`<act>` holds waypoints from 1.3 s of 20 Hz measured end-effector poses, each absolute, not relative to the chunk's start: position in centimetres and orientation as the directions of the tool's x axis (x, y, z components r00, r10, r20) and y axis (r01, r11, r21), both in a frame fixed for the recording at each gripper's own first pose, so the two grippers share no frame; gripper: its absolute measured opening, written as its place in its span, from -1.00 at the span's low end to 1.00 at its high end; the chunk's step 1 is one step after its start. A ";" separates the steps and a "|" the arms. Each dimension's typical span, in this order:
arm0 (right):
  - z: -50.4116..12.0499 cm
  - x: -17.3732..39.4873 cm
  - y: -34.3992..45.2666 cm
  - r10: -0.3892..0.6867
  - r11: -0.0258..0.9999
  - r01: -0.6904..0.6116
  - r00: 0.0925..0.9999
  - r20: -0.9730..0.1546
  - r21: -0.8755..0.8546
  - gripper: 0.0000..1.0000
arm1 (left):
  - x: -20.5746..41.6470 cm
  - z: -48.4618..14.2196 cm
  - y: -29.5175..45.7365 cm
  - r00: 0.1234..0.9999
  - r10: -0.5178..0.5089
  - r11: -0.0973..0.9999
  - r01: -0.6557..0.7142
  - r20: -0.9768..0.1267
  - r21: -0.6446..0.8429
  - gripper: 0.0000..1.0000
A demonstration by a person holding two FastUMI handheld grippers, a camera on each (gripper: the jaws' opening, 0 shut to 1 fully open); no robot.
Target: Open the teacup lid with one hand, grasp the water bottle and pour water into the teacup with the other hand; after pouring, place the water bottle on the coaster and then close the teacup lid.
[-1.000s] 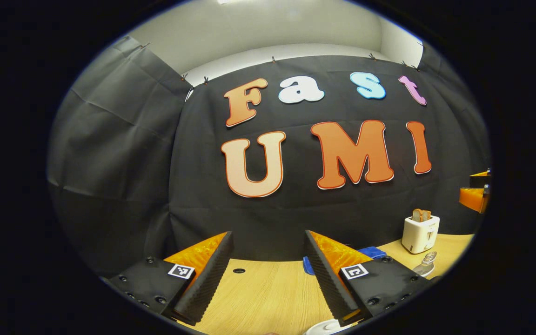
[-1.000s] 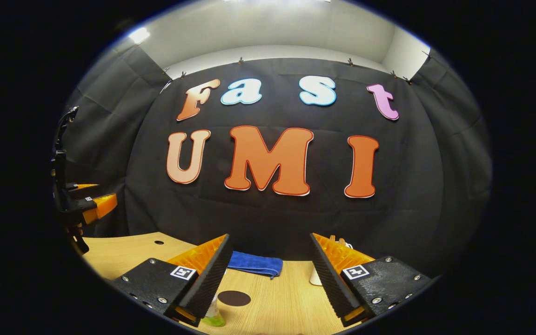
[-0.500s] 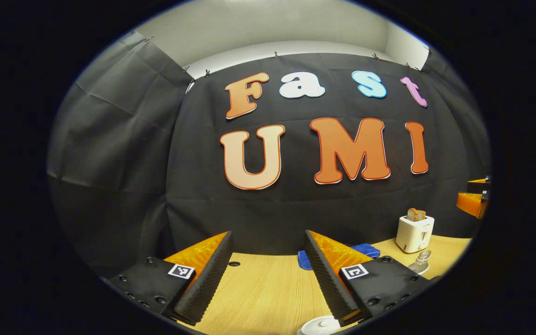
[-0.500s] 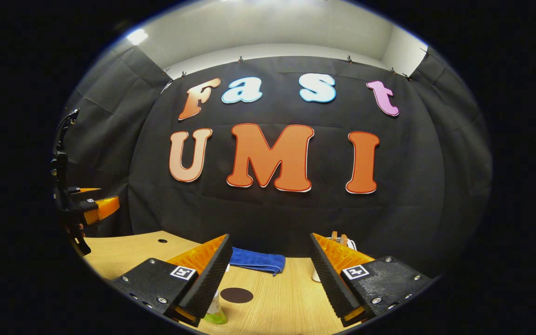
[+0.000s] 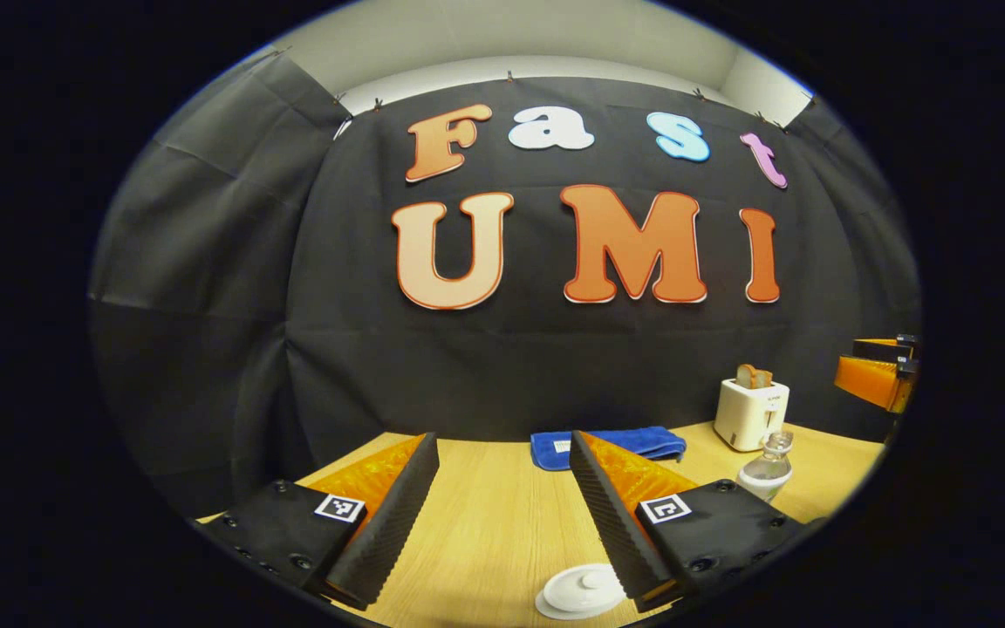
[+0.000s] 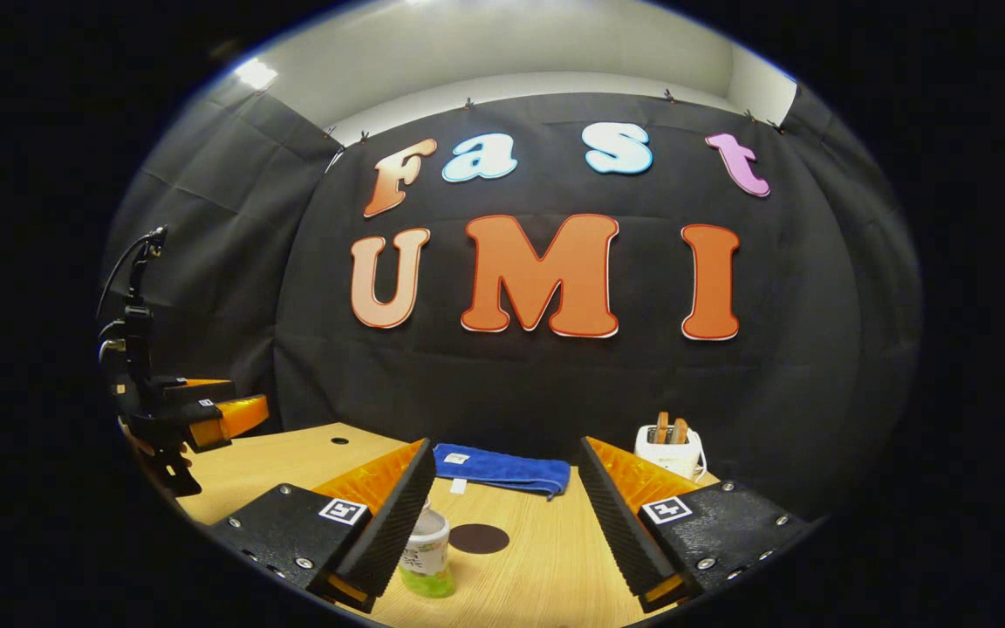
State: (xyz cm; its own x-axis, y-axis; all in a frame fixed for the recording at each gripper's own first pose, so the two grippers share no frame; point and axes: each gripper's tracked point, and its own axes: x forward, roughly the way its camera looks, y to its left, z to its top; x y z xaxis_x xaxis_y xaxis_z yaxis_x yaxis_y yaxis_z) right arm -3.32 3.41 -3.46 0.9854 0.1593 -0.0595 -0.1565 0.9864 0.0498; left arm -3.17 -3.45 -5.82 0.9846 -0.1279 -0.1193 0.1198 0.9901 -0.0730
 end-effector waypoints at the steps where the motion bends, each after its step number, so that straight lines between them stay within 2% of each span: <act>1: -4.0 -3.5 3.9 0.174 0.984 -0.171 0.982 -0.070 0.053 0.98 | -3.4 -6.6 -4.0 0.980 -0.147 0.987 0.138 -0.136 -0.077 0.98; 9: -7.8 -4.5 6.2 0.258 0.964 -0.246 0.957 -0.130 0.103 0.96 | -5.3 -11.0 -8.6 0.940 -0.273 0.961 0.274 -0.205 -0.022 0.97; 20: -11.2 -5.0 7.8 0.308 0.951 -0.297 0.931 -0.195 0.085 0.97 | -6.7 -18.2 -10.8 0.860 -0.323 0.938 0.345 -0.394 -0.015 0.99; 25: -12.3 -4.9 7.7 0.312 0.950 -0.299 0.924 -0.219 0.092 0.97 | -6.9 -20.1 -11.6 0.833 -0.336 0.926 0.377 -0.439 0.007 0.55; 26: -12.4 -5.0 7.6 0.311 0.950 -0.298 0.925 -0.220 0.092 0.98 | -7.1 -20.5 -11.5 0.832 -0.331 0.927 0.374 -0.445 0.010 0.55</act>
